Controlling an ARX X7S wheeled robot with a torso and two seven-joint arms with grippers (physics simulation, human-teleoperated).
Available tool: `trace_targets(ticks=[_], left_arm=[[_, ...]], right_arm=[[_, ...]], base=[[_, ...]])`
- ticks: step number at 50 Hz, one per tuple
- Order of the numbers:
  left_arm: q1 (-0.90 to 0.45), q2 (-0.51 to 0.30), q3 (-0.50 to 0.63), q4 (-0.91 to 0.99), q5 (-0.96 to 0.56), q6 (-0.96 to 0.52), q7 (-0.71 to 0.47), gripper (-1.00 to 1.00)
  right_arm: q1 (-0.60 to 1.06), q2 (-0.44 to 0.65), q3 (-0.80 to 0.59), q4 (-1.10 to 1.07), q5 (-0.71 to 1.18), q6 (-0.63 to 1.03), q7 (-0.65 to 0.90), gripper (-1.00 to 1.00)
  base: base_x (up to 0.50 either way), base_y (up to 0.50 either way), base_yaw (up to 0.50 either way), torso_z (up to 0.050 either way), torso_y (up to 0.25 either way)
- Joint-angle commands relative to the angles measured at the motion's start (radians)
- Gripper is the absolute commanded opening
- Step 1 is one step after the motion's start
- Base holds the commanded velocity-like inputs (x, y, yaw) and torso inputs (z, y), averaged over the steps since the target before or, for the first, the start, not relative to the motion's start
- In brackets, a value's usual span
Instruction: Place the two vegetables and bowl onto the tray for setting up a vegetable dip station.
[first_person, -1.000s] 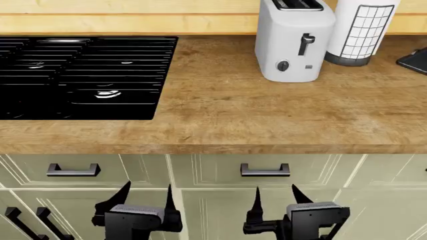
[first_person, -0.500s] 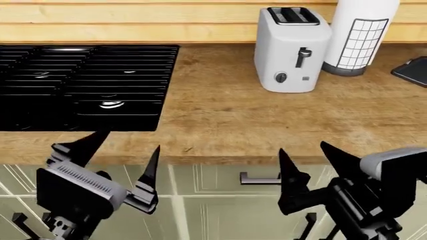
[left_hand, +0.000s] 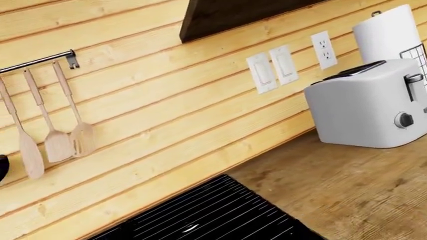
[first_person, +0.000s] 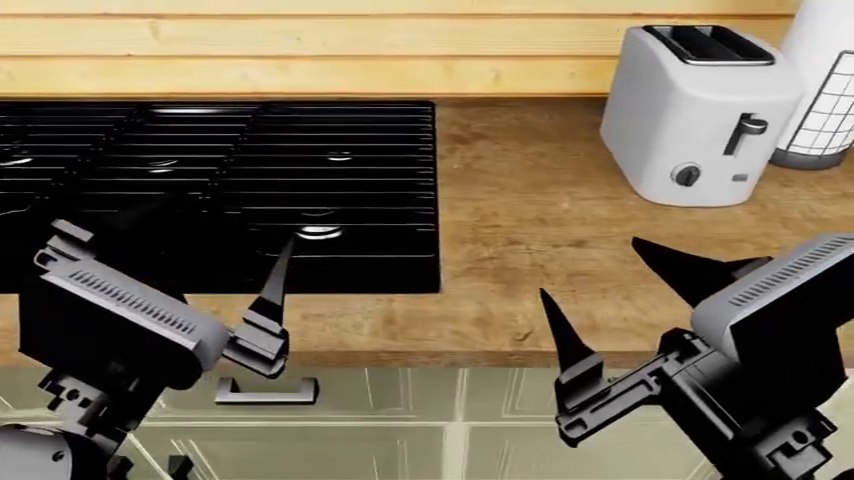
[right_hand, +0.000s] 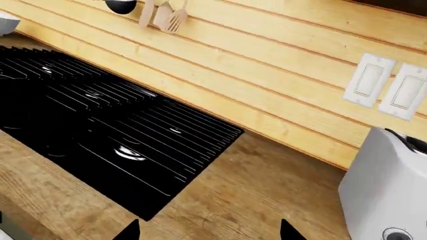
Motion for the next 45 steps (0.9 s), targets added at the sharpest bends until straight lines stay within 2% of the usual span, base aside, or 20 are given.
trace_targets(ticks=[1, 7, 15, 31, 45], left_arm=[[-0.016, -0.009, 0.017, -0.006, 0.013, -0.003, -0.008, 1.00], [-0.025, -0.004, 0.030, -0.022, 0.040, -0.008, -0.034, 1.00], [-0.021, -0.006, 0.039, -0.031, 0.055, 0.001, -0.043, 1.00], [-0.016, -0.009, 0.060, -0.033, 0.062, 0.017, -0.042, 1.00], [-0.015, -0.016, 0.072, -0.035, 0.059, 0.021, -0.037, 1.00]], right_arm=[[-0.010, 0.073, -0.103, -0.015, -0.098, -0.088, -0.014, 1.00], [-0.027, 0.111, -0.175, -0.012, -0.163, -0.156, -0.011, 1.00], [-0.018, 0.140, -0.249, -0.008, -0.224, -0.204, -0.009, 1.00], [-0.049, 0.171, -0.297, 0.003, -0.279, -0.272, -0.002, 1.00], [-0.011, 0.176, -0.335, 0.007, -0.273, -0.273, 0.015, 1.00]], base=[[0.02, 0.50, 0.00, 0.046, 0.148], [0.01, 0.50, 0.00, 0.031, 0.052], [0.00, 0.50, 0.00, 0.001, 0.000], [0.00, 0.50, 0.00, 0.000, 0.000], [0.00, 0.50, 0.00, 0.000, 0.000]])
